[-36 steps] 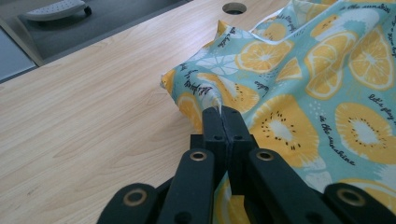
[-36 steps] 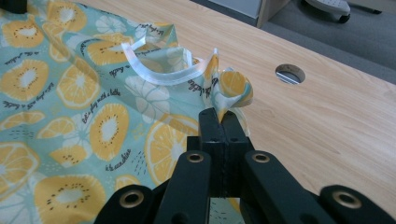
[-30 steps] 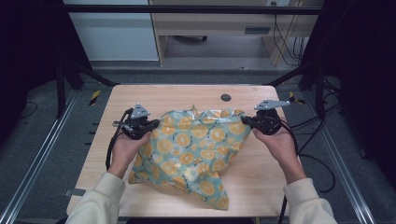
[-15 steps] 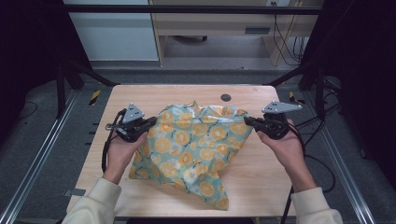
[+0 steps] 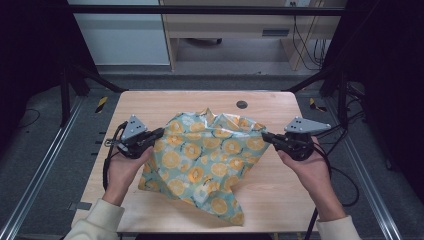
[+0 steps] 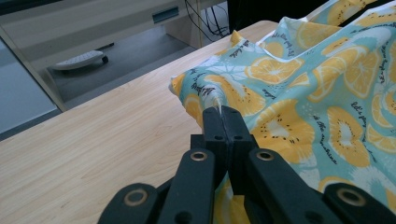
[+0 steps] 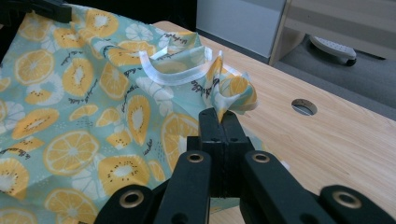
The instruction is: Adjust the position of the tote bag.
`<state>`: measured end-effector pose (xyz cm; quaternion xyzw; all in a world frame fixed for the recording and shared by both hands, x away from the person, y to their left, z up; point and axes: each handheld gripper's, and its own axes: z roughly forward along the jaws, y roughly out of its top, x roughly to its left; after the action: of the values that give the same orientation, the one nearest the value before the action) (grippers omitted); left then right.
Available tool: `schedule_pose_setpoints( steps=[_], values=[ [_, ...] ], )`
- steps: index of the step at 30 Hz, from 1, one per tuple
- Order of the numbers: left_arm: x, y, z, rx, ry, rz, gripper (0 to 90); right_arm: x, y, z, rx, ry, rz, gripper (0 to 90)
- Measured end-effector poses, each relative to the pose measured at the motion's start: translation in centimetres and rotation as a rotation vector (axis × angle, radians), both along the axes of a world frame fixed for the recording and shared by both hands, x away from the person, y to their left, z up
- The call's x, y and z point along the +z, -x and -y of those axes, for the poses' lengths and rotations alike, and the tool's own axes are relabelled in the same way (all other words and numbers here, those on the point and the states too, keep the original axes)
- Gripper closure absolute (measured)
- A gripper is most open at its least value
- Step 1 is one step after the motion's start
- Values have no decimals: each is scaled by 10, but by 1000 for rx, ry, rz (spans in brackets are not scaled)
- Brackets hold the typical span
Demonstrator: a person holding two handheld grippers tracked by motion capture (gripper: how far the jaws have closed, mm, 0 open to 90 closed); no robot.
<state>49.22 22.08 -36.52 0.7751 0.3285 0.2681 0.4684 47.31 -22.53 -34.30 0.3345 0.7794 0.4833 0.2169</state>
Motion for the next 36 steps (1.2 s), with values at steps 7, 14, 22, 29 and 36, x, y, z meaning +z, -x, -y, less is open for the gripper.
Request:
schedule_pose_setpoints(
  steps=[7, 14, 22, 29, 36],
  values=[
    [0, 10, -4, -3, 23, 16, 900, -2, 13, -1, 12, -3, 12, 900],
    [0, 22, -9, -13, 52, 30, 900, -5, 24, -1, 20, -17, 20, 900],
    [-5, 36, -16, -19, 75, 37, 900, -8, 39, -3, 33, -30, 30, 900],
    [-7, 44, -20, -24, 88, 39, 900, -9, 48, -6, 45, -32, 34, 900],
    [-8, 49, -23, -36, 99, 38, 900, -9, 58, -8, 57, -34, 40, 900]
  ],
)
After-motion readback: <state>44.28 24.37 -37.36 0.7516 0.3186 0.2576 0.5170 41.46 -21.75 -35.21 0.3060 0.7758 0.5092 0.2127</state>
